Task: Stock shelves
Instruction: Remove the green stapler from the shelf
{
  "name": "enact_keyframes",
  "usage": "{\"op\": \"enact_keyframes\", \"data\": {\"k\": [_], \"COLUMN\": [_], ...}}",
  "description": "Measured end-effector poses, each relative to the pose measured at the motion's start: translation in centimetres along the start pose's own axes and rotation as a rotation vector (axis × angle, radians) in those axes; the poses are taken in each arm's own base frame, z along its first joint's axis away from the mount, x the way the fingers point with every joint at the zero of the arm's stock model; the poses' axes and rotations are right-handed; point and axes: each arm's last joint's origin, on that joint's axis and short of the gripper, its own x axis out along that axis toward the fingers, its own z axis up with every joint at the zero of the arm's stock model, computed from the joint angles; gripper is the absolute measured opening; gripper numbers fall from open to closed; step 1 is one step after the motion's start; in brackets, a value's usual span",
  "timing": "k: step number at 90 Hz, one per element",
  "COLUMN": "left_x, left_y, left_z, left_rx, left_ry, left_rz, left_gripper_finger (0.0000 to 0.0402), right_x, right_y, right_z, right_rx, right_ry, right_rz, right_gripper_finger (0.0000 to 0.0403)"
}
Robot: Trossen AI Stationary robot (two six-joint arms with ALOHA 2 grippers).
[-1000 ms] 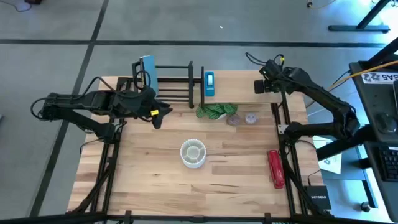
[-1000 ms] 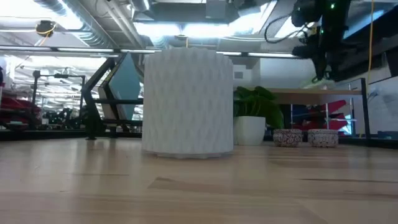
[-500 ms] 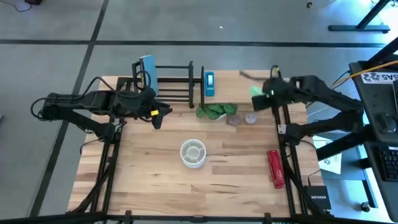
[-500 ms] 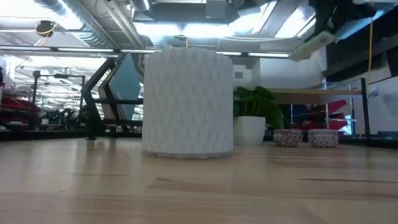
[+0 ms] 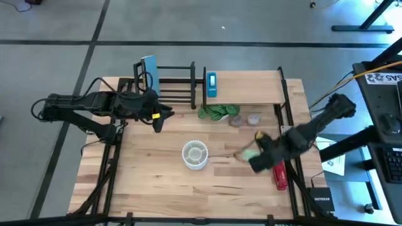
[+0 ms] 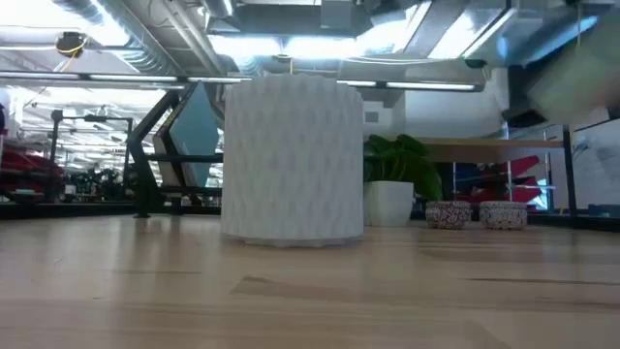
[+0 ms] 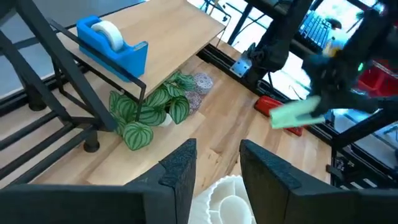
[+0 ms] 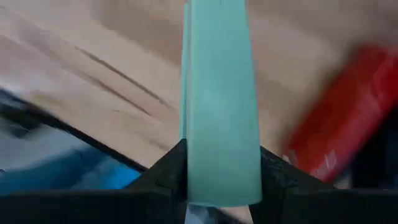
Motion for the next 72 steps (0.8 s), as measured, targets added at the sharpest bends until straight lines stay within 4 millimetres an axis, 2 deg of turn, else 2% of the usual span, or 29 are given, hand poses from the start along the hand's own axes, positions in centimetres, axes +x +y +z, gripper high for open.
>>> {"op": "enact_keyframes", "data": {"k": [10,22,39,46,62,72], "left_x": [0.0,0.0,0.0,0.0,0.0,0.0], "left_y": [0.0,0.0,0.0,0.0,0.0,0.0], "left_z": [0.0,0.0,0.0,0.0,0.0,0.0], "left_rx": [0.015,0.018,0.016,0.014,-0.01,-0.013], "left_ry": [0.0,0.004,0.005,0.005,0.004,0.004], "left_rz": [0.0,-0.006,-0.006,-0.006,-0.007,-0.005], "left_gripper_finger": [0.0107,0.0107,0.0107,0.0107,0.0107,0.0107], "right_x": [2.8,5.2,7.5,8.1,9.9,10.7], "right_y": [-0.9,-2.1,-3.7,-3.7,-3.3,-2.8], "right_z": [-1.0,-1.7,-2.3,-2.6,-3.2,-3.6], "right_rx": [0.12,0.261,0.278,0.273,0.275,0.25], "right_ry": [-0.011,-0.102,-0.148,-0.152,-0.101,-0.058], "right_rz": [-0.056,-0.025,-0.086,-0.113,-0.183,-0.185], "right_gripper_finger": [0.0098,0.0098,0.0098,0.01,0.0145,0.0157]}}
